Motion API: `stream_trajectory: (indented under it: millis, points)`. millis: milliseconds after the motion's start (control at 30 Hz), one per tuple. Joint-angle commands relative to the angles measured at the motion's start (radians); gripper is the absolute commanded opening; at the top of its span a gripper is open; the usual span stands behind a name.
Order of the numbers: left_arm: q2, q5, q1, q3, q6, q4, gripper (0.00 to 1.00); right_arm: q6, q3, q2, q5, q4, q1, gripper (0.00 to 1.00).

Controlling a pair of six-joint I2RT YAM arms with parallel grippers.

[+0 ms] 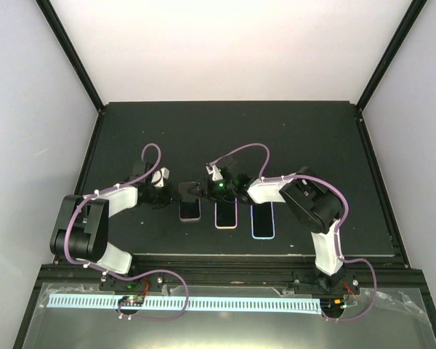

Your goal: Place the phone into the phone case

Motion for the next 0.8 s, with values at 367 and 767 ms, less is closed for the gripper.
stream_trajectory:
  millis: [367,767]
  points:
    - [0.040,0.036,0.003,-0.082,-0.011,0.021,0.15,-0.163,0.105,0.043,0.169,-0.371,0.020,0.46]
    - [0.042,-0.010,0.006,-0.106,-0.042,0.055,0.04,-0.010,0.128,0.062,-0.024,-0.068,0.023,0.48]
